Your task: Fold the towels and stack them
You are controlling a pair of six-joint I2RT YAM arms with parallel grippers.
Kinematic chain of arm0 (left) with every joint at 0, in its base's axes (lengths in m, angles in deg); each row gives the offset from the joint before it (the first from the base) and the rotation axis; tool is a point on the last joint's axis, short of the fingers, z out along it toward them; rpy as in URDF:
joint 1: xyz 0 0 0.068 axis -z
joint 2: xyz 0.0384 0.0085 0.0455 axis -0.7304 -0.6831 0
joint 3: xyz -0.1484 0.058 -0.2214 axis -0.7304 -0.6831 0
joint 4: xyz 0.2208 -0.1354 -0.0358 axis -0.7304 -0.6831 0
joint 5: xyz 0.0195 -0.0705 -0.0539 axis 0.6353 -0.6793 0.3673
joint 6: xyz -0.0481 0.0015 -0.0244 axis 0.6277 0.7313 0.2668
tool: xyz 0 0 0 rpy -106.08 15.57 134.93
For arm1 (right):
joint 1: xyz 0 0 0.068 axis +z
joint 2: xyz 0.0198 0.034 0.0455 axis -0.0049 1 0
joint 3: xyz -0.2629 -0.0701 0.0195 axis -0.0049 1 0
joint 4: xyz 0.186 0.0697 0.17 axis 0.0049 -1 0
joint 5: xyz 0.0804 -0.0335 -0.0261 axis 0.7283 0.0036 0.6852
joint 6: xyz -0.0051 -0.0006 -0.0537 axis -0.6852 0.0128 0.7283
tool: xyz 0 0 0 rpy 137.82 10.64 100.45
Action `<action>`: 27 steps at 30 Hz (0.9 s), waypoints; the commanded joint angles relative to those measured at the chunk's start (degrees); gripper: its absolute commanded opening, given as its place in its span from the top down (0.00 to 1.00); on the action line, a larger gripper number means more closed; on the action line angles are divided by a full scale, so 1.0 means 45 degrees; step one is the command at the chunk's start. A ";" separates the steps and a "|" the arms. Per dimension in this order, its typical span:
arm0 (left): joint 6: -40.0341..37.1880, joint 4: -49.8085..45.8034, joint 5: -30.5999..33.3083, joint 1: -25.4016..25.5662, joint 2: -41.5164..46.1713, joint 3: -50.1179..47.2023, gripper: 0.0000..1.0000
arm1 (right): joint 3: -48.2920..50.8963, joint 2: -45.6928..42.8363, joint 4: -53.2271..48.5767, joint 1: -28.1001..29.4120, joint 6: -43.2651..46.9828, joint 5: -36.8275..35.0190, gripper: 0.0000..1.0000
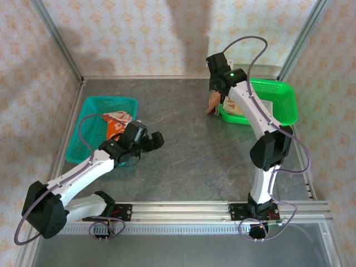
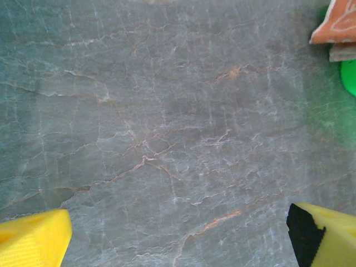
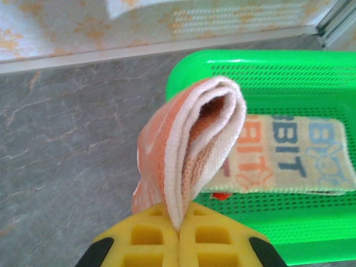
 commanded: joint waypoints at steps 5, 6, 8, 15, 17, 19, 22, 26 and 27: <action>0.0405 -0.0333 0.0487 -0.0037 0.0890 -0.0522 0.00 | -0.1921 0.0399 -0.1022 -0.0909 0.0834 -0.0911 1.00; 0.0434 -0.0291 0.0492 -0.0040 0.0947 -0.0578 0.00 | -0.2028 0.0398 -0.1041 -0.1021 0.0932 -0.0867 1.00; 0.0458 -0.0215 0.0538 -0.0037 0.1015 -0.0701 0.00 | -0.2106 0.0357 -0.1077 -0.1221 0.0932 -0.0739 1.00; 0.0442 -0.0060 0.0376 -0.0032 0.0822 -0.0723 0.00 | -0.1472 0.0040 -0.0869 -0.1756 0.1133 -0.0362 1.00; 0.0438 -0.0044 0.0347 -0.0037 0.0773 -0.0700 0.00 | -0.1289 0.0006 -0.0899 -0.1826 0.1164 -0.0313 1.00; 0.0431 -0.0122 0.0357 -0.0040 0.0743 -0.0688 0.00 | -0.1243 -0.0114 -0.1011 -0.1841 0.1199 0.0041 1.00; 0.0444 -0.0041 0.0378 -0.0030 0.0772 -0.0804 0.00 | -0.1033 -0.0463 -0.0895 -0.1821 0.0995 0.1171 1.00; 0.0456 0.0083 0.0439 -0.0040 0.0753 -0.0863 0.00 | -0.1574 -0.0698 -0.1288 -0.1765 0.0518 0.2202 1.00; 0.0472 0.0139 0.0402 -0.0040 0.0726 -0.0878 0.00 | -0.1707 -0.0717 -0.1375 -0.1726 0.0517 0.2249 1.00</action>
